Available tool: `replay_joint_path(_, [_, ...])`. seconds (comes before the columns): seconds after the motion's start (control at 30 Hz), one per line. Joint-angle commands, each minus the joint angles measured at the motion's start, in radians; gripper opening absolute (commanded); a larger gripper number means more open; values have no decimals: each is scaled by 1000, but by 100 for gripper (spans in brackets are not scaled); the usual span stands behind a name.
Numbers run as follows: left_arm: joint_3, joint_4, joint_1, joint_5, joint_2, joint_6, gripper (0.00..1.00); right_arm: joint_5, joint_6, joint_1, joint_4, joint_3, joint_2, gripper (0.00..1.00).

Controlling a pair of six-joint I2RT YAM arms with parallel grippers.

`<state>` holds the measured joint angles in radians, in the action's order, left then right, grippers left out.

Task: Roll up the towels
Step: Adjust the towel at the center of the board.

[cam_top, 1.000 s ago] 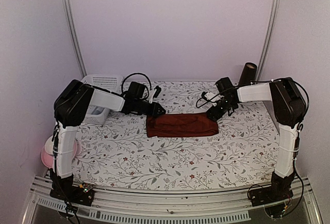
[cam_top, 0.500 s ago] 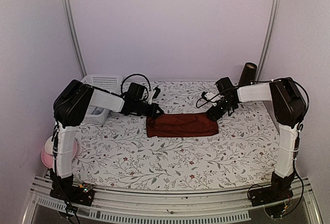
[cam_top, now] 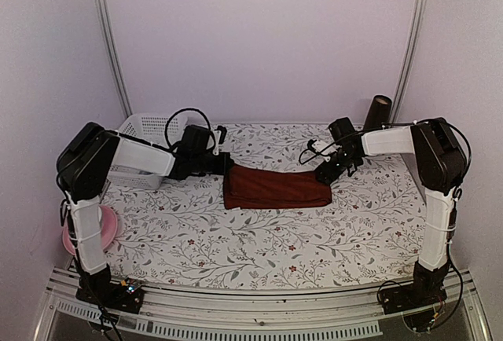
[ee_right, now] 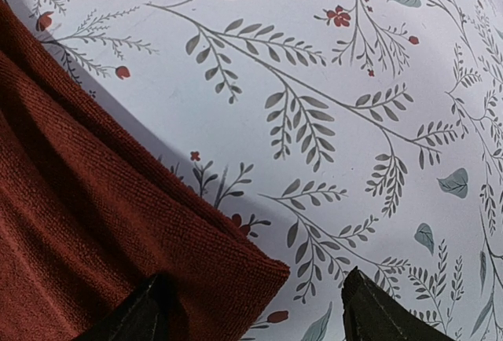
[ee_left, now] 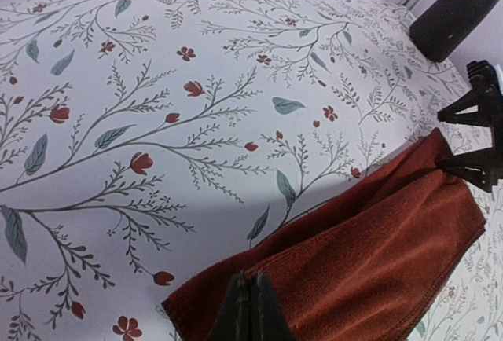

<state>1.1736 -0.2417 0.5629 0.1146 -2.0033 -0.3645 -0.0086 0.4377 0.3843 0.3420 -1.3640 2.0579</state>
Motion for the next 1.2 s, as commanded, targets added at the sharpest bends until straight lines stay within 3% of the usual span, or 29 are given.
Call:
replay_joint_path(0.0, [3, 40, 15, -110, -32, -23, 0, 53, 13, -14, 13, 2, 19, 76])
replay_joint_path(0.57, [59, 136, 16, -206, -83, -18, 0, 22, 40, -9, 24, 6, -11, 77])
replay_joint_path(0.73, [41, 145, 23, -221, -20, -1, 11, 6, 68, 2, 32, 11, -41, 78])
replay_joint_path(0.97, [-47, 141, 57, -244, 116, 12, 43, -23, 87, 11, 49, 12, -64, 80])
replay_joint_path(1.07, [-104, 129, 81, -247, 145, 6, 45, -28, 91, 12, 51, 16, -80, 80])
replay_joint_path(1.17, [-157, 107, 107, -248, 166, -9, 36, -29, 94, 12, 49, 19, -94, 81])
